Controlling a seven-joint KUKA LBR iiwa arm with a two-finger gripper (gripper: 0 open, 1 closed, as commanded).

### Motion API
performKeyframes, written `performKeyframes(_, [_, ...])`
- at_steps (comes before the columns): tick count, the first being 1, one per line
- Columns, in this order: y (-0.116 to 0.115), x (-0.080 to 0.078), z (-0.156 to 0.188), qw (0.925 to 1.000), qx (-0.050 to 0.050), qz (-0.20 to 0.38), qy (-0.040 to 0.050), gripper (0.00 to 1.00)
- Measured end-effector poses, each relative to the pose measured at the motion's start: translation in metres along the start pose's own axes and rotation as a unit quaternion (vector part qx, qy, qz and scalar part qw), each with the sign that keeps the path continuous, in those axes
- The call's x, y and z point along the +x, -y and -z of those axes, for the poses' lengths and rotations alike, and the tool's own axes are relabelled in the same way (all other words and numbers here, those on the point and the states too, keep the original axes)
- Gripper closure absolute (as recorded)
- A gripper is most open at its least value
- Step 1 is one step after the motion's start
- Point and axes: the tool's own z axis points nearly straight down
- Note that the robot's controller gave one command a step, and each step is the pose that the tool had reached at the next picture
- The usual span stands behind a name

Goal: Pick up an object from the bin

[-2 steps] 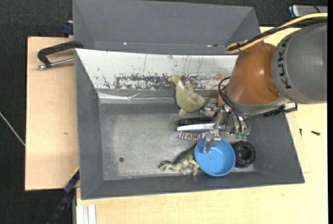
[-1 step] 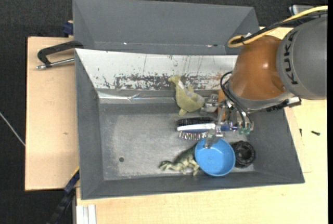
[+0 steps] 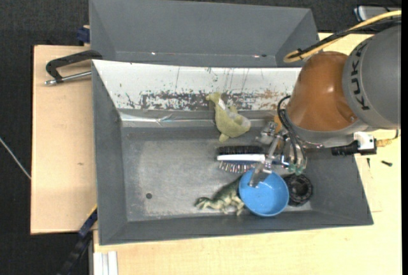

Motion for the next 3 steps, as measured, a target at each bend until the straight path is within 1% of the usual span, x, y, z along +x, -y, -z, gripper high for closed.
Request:
performKeyframes(1, [-0.0021, 0.0027, -0.0303, 0.9961, 0.001, -0.089, 0.0005, 0.0])
performKeyframes(2, [-0.0025, 0.0015, -0.0286, 0.9962, 0.001, -0.087, -0.0003, 0.0])
performKeyframes(3, [-0.0017, 0.0023, -0.0276, 0.9962, 0.002, -0.087, -0.004, 1.0])
